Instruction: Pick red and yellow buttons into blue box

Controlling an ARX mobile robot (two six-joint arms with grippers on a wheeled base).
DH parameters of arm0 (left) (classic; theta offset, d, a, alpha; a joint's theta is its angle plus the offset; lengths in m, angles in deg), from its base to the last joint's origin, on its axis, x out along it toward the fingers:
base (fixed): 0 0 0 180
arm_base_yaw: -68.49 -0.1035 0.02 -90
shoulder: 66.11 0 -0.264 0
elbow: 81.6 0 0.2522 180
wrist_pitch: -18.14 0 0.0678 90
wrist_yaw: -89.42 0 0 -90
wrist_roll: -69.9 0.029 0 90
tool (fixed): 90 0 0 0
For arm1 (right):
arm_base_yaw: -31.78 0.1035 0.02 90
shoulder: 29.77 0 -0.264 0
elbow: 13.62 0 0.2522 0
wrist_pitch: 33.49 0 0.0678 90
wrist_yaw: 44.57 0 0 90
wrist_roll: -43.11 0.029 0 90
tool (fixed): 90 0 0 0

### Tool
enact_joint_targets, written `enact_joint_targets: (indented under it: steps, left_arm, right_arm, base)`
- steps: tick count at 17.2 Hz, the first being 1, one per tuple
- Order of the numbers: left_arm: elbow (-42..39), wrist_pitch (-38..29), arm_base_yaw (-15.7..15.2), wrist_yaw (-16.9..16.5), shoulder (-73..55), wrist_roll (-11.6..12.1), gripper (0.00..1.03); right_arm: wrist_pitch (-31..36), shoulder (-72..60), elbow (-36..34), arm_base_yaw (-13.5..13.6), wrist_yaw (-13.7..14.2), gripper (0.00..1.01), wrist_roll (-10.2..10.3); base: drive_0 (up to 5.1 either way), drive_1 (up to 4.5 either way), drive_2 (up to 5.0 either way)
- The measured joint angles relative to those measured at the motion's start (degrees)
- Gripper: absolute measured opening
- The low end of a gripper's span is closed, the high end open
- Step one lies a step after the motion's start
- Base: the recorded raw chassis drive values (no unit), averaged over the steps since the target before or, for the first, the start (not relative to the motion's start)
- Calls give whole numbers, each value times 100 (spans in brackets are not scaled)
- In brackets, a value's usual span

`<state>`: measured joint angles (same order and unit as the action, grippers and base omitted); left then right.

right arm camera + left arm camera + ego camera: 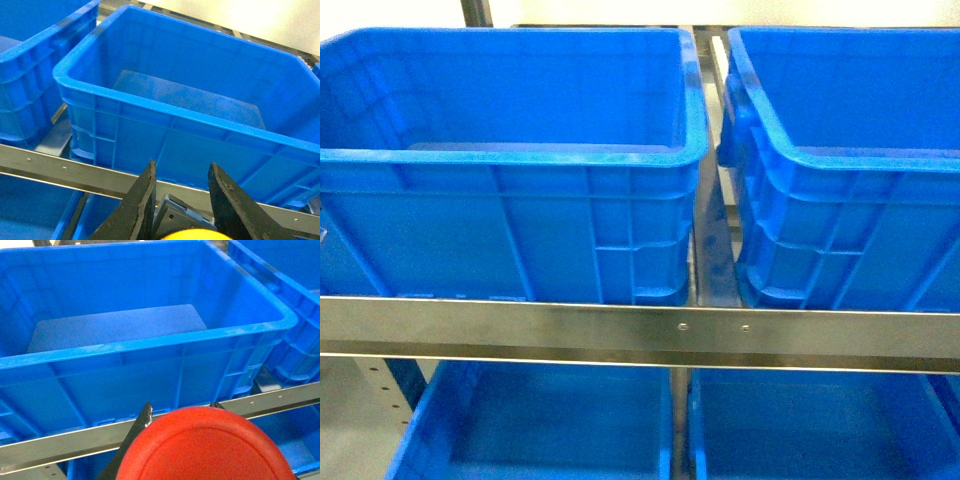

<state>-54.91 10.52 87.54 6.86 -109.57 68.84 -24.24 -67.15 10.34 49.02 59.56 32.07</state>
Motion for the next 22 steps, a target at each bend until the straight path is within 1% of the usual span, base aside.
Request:
enact_joint_targets:
  steps: [22]
  left_arm:
    - [0,2,20,-15,15,0,25]
  right_arm:
    - [13,11,0,0,35,29,0]
  base:
    - [508,-238,-238]
